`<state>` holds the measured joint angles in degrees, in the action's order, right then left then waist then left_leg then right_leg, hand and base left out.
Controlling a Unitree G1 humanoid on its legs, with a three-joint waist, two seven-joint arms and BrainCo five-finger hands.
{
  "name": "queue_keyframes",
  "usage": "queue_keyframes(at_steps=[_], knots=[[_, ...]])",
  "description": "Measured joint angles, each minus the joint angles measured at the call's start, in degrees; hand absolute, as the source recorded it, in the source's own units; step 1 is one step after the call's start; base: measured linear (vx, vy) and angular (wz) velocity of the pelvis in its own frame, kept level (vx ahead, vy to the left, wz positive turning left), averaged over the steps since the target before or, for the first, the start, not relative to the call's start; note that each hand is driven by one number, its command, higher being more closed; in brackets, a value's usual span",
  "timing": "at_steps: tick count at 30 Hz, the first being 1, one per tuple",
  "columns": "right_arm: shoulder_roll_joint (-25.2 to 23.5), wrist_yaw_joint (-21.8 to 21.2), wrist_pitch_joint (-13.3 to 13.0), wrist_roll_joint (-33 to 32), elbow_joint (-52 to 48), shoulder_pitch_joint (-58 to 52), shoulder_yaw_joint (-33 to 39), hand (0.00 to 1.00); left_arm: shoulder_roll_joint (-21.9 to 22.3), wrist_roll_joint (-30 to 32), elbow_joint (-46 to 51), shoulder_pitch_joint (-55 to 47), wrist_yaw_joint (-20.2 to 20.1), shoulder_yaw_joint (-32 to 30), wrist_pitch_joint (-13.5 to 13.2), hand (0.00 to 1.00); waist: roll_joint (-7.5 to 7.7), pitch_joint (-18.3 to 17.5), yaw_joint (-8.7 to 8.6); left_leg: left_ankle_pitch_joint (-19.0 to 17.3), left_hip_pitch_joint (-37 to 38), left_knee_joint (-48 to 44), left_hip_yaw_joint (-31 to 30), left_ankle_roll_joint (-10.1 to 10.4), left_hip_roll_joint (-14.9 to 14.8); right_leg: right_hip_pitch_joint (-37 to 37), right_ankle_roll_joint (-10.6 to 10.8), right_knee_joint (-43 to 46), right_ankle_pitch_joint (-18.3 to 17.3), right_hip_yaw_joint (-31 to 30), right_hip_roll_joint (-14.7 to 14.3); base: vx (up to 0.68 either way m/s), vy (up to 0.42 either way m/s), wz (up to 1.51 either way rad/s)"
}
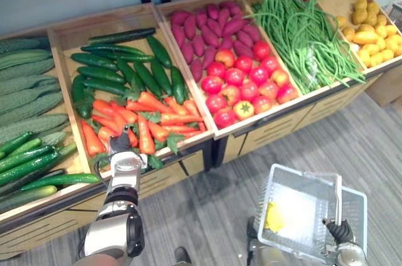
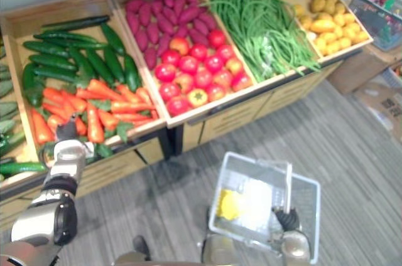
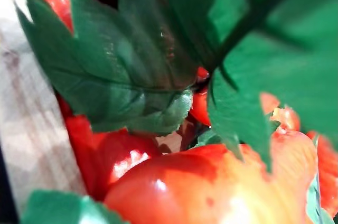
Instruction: Pick vegetable in the basket
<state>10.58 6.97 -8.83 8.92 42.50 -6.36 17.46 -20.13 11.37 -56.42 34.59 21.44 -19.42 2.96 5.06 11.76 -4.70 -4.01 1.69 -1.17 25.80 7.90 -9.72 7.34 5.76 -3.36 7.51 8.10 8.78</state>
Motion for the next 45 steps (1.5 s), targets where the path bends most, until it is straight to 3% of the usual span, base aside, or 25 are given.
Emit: queue_keyframes(at_steps=[12, 17, 23, 30, 39, 45], knots=[[-0.4, 0.0, 0.0, 0.1, 0.0, -0.6, 0.2, 1.0, 0.9, 0.2, 7.2, -5.1, -1.6, 1.0, 0.2, 1.0, -0.02, -1.4, 0.25, 0.0, 0.6, -0.1, -1.9, -0.1, 0.2, -2.0, 0.0, -0.5, 0.0, 1.9, 0.4, -0.01, -0.016, 0.08], [-0.4, 0.0, 0.0, 0.1, 0.0, -1.6, 0.8, 1.0, -0.8, 1.4, 11.8, -7.2, -1.7, 0.3, 0.3, 1.0, -0.65, -2.8, 0.45, 0.2, 0.6, -0.3, -2.9, -0.2, 0.1, -2.7, 0.0, -0.5, 0.0, 2.9, 0.5, -0.01, -0.012, 0.09], [-0.3, -0.1, 0.0, 0.1, 0.0, -2.5, 2.5, 1.0, -3.5, 6.4, 17.0, -8.0, -1.9, -0.8, 0.4, 1.0, -2.12, -3.8, 1.76, 0.6, 0.6, -0.4, -3.3, -0.4, 0.2, -2.9, 0.0, -0.4, 0.0, 3.1, 0.5, -0.03, -0.019, 0.02], [-0.3, -0.1, 0.0, 0.2, -0.6, -3.3, 3.2, 1.0, -7.6, 16.5, 27.1, -12.2, -4.1, 0.4, 1.0, 1.0, -3.01, -4.8, 1.82, 1.3, 0.6, 0.1, -4.5, -0.4, 0.2, -3.6, 0.0, -0.5, 0.0, 4.0, 0.6, -0.02, -0.017, 0.08], [-0.3, -1.5, 0.0, 2.3, -2.8, -3.5, 3.3, 1.0, -7.7, 21.4, 35.7, -15.9, -6.5, 3.1, -0.8, 1.0, -3.6, -6.2, 2.02, 1.3, 0.6, 0.2, -4.5, -0.4, 0.3, -3.6, 0.0, -0.6, 0.0, 4.0, 0.6, 0.0, 0.0, 0.0], [-0.3, -2.2, 0.0, 2.3, -3.3, -3.3, 3.5, 1.0, -7.7, 21.5, 35.9, -15.9, -6.7, 4.9, -1.8, 1.0, -4.16, -6.6, 1.69, 1.3, 0.7, 0.2, -4.5, -0.4, 0.3, -3.6, 0.0, -0.7, 0.0, 3.9, 0.6, 0.0, 0.0, 0.0]])
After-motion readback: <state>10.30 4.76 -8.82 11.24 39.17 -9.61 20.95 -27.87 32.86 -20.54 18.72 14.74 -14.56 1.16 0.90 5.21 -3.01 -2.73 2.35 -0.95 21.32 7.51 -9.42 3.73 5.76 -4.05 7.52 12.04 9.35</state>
